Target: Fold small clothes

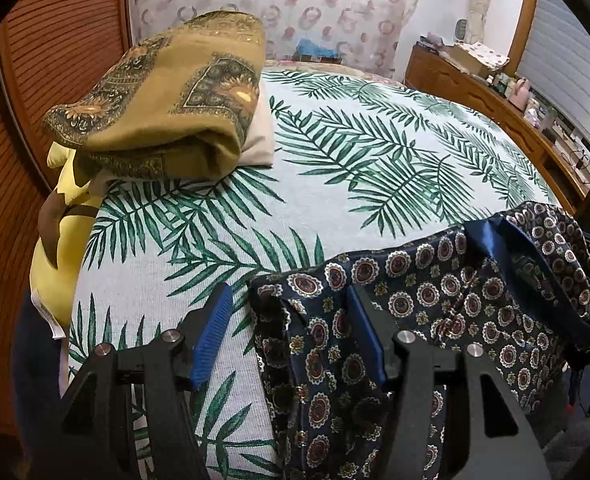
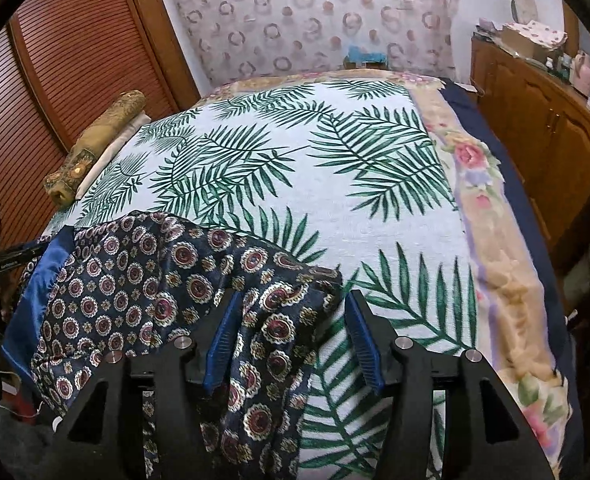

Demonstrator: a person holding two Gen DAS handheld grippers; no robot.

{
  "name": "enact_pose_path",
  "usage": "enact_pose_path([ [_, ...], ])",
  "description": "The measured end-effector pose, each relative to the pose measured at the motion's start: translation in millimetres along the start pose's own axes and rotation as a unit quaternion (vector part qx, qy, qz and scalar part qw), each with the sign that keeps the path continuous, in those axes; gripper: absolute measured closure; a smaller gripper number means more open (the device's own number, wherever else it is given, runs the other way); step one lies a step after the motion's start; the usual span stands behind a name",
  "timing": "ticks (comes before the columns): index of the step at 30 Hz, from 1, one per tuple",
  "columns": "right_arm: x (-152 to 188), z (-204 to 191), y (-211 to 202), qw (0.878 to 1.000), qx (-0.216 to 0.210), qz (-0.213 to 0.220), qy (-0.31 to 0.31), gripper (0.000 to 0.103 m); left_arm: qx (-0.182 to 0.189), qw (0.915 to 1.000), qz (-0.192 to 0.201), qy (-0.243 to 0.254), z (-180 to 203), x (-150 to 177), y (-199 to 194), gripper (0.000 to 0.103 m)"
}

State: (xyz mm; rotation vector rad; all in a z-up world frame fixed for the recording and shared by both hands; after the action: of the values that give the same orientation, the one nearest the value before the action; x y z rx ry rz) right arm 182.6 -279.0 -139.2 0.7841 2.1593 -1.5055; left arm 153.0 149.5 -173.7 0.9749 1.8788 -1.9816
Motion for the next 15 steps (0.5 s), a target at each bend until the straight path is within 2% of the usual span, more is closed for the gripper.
enact_pose_path([
  [5, 1.6, -2.1, 4.5, 1.000, -0.002, 0.003, -0.001, 0.048, 0.004, 1.0000, 0.005, 0.003, 2.2, 0.5, -1.3, 0.043],
  [6, 1.9, -3.0, 5.3, 1.000, -0.003, 0.005, -0.002, 0.048, 0.009, 0.9999, 0.008, 0.005, 3.2, 0.9, -1.9, 0.046],
  [7, 2.8, -4.2, 6.8, 1.000, -0.002, 0.007, -0.004, 0.048, 0.014, 0.9998, 0.011, 0.009, 4.6, 1.3, -2.5, 0.053],
  [10, 5.2, -4.2, 7.1, 1.000, -0.003, 0.011, -0.009, 0.061, 0.014, 0.9997, 0.012, 0.012, 6.0, 1.4, -3.5, 0.062],
  [15, 7.9, -0.9, 5.4, 1.000, -0.002, 0.014, -0.009, 0.080, 0.019, 0.9996, 0.016, 0.010, 5.0, 0.9, -4.1, 0.068],
])
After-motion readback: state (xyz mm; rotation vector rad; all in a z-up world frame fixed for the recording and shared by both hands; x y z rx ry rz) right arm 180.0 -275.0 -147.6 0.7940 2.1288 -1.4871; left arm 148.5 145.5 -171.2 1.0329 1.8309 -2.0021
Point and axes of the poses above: each gripper's, at about its wrist camera, not at the fingertips, and y roughly the way its jaws point, z to its right, x to its underside, the point moved 5 cm from there along y, roughly the way its jaws point, and after that the axes turned 15 degrees about y, right-handed, at the moved point
